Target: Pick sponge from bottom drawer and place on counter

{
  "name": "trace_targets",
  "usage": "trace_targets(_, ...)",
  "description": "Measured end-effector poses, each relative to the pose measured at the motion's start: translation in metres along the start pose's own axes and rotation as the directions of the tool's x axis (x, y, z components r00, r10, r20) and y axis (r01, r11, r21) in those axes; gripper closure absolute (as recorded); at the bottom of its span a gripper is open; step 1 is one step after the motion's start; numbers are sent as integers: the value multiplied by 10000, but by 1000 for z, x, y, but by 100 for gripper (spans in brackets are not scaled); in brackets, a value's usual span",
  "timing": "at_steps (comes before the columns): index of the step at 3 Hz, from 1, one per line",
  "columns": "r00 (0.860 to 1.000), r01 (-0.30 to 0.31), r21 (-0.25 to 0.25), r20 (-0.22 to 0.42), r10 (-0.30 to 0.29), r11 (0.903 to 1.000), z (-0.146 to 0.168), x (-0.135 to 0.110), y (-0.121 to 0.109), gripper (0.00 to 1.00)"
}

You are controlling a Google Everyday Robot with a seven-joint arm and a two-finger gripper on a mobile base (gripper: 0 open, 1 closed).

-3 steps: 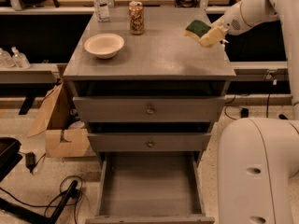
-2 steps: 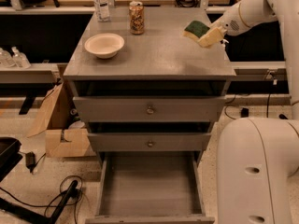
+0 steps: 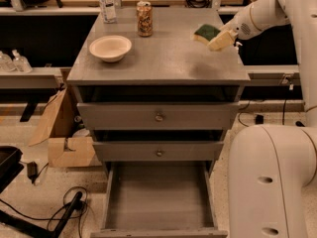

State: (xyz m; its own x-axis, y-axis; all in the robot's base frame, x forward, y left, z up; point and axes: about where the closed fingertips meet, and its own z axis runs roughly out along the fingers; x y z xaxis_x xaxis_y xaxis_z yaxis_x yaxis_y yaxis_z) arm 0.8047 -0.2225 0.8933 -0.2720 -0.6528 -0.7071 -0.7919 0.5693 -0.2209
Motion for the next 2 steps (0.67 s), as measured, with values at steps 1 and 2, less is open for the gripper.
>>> trace_targets(1, 10000, -6, -47, -10, 6, 10000, 4, 0, 1, 0)
trace_targets(2, 10000, -6, -47, -10, 6, 10000, 4, 0, 1, 0)
